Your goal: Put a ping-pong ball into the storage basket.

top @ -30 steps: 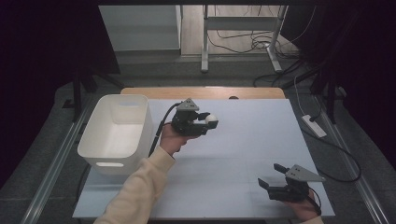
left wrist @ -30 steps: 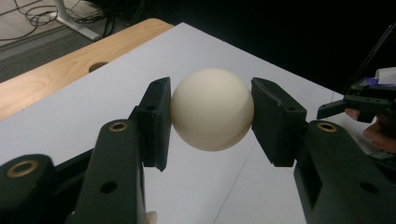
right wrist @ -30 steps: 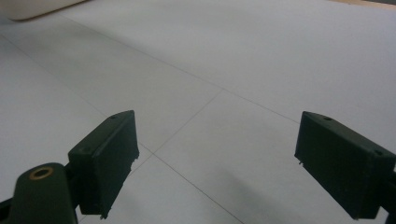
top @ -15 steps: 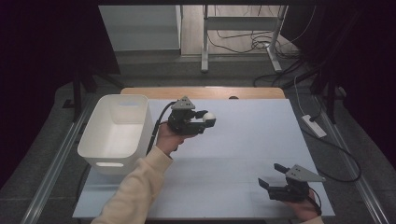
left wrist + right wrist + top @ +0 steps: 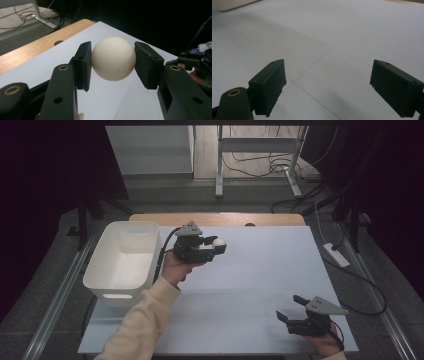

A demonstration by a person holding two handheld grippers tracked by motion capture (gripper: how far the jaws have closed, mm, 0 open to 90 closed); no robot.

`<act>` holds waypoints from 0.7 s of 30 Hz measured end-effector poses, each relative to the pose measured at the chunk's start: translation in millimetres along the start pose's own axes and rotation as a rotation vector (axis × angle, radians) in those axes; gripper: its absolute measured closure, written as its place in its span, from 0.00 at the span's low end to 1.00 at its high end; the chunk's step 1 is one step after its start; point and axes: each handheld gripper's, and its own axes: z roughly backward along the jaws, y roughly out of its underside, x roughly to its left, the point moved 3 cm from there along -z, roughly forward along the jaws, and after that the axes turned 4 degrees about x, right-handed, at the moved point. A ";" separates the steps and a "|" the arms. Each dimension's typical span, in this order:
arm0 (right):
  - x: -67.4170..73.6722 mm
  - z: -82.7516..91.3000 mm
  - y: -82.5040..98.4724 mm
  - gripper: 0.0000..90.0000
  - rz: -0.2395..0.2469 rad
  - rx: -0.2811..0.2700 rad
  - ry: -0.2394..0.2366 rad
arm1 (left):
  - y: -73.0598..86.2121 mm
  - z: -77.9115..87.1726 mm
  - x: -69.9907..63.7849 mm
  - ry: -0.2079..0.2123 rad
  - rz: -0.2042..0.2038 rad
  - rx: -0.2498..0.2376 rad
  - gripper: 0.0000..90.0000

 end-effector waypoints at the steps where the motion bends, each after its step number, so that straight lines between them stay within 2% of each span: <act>1: -0.2 0.1 -0.1 0.15 0.001 -0.001 0.001 | -0.3 1.3 -0.4 -0.001 0.000 -0.005 0.57; 21: -1.0 0.3 -0.1 0.15 -0.001 -0.002 0.002 | 0.4 21.6 2.9 -0.019 0.006 -0.022 0.57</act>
